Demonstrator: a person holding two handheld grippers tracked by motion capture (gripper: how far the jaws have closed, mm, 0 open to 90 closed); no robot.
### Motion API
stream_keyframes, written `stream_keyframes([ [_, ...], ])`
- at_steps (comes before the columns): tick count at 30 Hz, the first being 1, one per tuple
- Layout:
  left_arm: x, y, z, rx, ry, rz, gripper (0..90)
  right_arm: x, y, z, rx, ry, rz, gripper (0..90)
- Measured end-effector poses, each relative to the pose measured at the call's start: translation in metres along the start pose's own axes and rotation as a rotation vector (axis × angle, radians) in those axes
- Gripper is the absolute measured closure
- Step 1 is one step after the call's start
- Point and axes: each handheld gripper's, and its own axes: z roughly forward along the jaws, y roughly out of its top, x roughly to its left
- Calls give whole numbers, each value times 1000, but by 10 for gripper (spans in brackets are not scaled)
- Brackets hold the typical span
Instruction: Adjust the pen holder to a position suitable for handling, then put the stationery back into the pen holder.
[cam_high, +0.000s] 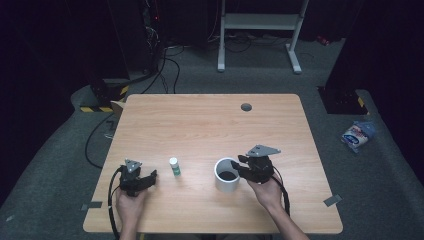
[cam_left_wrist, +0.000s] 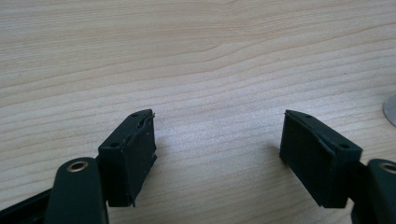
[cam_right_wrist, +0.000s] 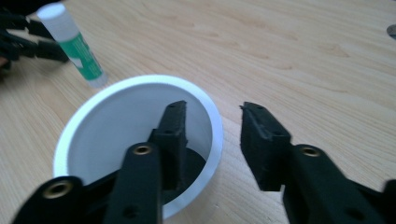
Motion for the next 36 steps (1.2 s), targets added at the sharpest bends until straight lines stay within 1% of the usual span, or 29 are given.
stream_keyframes([
  [2, 0, 0, 0, 1, 0, 0, 266, -3, -2, -6, -34, 3, 10, 518],
  [5, 0, 0, 0, 0, 0, 0, 266, -10, -7, -15, -73, 11, 32, 484],
  [6, 0, 0, 0, 0, 0, 0, 266, -15, -10, -22, -100, 18, 49, 467],
  [9, 0, 0, 0, 1, 0, 0, 266, -21, -16, -31, -138, 18, 63, 458],
  [10, 0, 0, 0, 0, 0, 0, 266, -21, -16, -31, -138, 18, 63, 458],
  [11, 0, 0, 0, 0, 0, 0, 266, -23, -18, -34, -150, 16, 66, 455],
  [12, 0, 0, 0, 0, -1, 0, 267, -28, -24, -41, -172, 5, 77, 451],
  [14, 0, 0, 0, 0, 0, 0, 267, -29, -26, -43, -178, -1, 80, 450],
  [15, 0, 0, 0, 0, 0, 0, 266, -35, -33, -47, -185, -22, 91, 446],
  [16, 0, 0, 0, 0, 0, 0, 267, -37, -35, -48, -185, -31, 95, 445],
  [17, 0, 0, 0, 1, 0, 0, 266, -41, -38, -50, -182, -42, 101, 442],
  [18, 0, 0, 0, 1, 0, 0, 266, -41, -38, -50, -182, -42, 101, 442],
  [19, 0, 0, 0, 0, 0, 0, 266, -44, -41, -51, -177, -58, 106, 440],
  [22, 0, 0, 0, 0, 0, 0, 266, -53, -50, -55, -160, -119, 114, 437],
  [23, 0, 0, 0, 0, 0, 0, 266, -59, -56, -56, -143, -153, 118, 436],
  [24, 0, 0, 0, 0, 0, 0, 266, -59, -56, -56, -143, -153, 118, 436],
  [25, 0, 0, 0, 0, 0, 0, 266, -64, -61, -56, -130, -182, 120, 434],
  [26, 0, 0, 0, 0, 0, 0, 267, -66, -63, -56, -118, -199, 124, 431],
  [27, 0, 0, 0, 0, 0, 0, 266, -66, -63, -56, -118, -199, 124, 431],
  [28, 0, 0, 0, 1, 0, 0, 266, -69, -66, -55, -109, -215, 124, 428],
  [31, 0, 0, 0, 0, 0, 0, 267, -76, -74, -53, -62, -282, 133, 430],
  [33, 0, 0, 0, 0, 0, 0, 267, -78, -79, -50, -29, -317, 134, 429],
  [36, 0, 0, 0, 0, 0, -1, 270, -83, -87, -47, 3, -341, 135, 428],
])
